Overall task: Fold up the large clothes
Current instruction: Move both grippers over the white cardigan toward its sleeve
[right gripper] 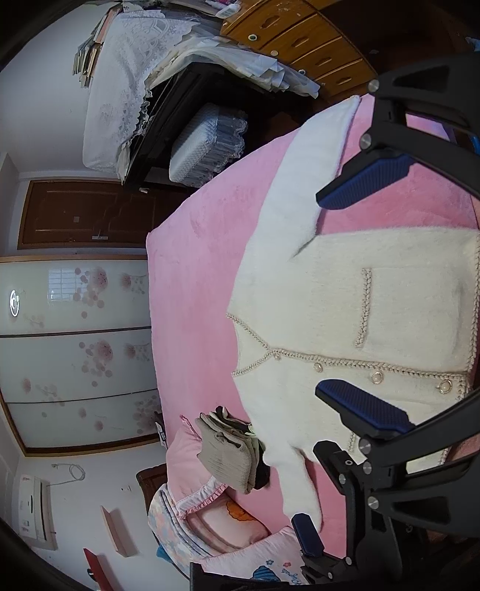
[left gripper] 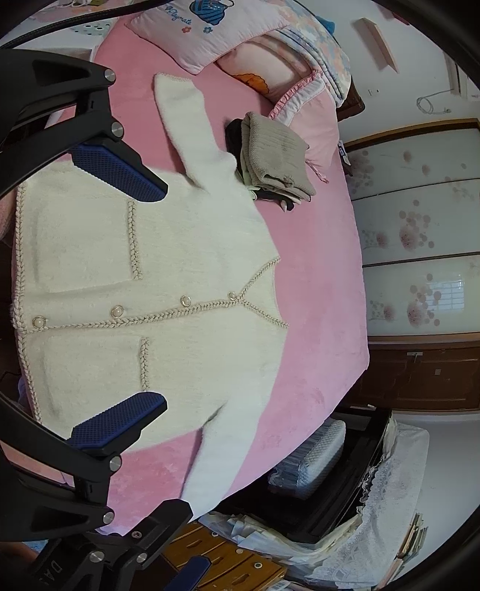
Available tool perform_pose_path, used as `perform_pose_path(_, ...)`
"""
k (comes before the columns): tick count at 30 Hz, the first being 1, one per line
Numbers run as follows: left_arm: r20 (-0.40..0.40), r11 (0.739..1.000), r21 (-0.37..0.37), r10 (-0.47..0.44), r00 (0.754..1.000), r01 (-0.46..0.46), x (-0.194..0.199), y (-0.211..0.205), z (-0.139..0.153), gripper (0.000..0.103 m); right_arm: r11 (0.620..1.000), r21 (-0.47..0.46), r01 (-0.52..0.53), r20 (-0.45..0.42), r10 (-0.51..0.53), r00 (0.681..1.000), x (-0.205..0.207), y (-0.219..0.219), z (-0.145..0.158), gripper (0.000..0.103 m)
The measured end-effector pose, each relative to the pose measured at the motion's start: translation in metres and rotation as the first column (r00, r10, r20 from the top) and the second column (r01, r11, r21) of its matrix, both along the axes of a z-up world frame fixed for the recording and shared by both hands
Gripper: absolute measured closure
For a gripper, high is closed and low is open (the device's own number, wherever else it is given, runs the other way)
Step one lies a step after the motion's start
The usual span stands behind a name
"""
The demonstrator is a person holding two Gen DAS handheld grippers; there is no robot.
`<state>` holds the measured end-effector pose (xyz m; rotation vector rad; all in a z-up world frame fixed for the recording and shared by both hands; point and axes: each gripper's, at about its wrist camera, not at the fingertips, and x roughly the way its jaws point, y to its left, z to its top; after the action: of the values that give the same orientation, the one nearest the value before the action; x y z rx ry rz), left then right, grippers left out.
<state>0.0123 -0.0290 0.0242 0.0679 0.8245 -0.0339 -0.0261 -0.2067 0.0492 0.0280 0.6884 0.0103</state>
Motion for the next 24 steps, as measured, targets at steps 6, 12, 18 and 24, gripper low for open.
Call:
perform_pose_path(6,-0.013,1.000,-0.027,-0.005,1.000,0.005,-0.010,-0.001,0.002,0.001,1.000,-0.027,0.013,0.013,-0.012,1.000,-0.010,-0.004,-0.001,0.009)
perform_pose_path(12,0.030,1.000,0.018,-0.008,1.000,0.008,-0.023,-0.015,0.012,0.001,1.000,-0.017,0.024,0.022,-0.024,0.999,-0.018,-0.016,0.002,0.009)
perform_pose_path(18,0.037,1.000,-0.005,-0.030,0.999,0.031,-0.031,-0.029,0.018,0.001,0.999,0.011,0.032,0.037,-0.032,0.999,-0.028,-0.034,0.006,0.009)
perform_pose_path(24,0.081,0.997,-0.044,-0.056,0.995,0.059,-0.036,-0.044,0.024,0.001,0.999,0.037,0.035,0.051,-0.037,0.998,-0.038,-0.052,0.009,0.009)
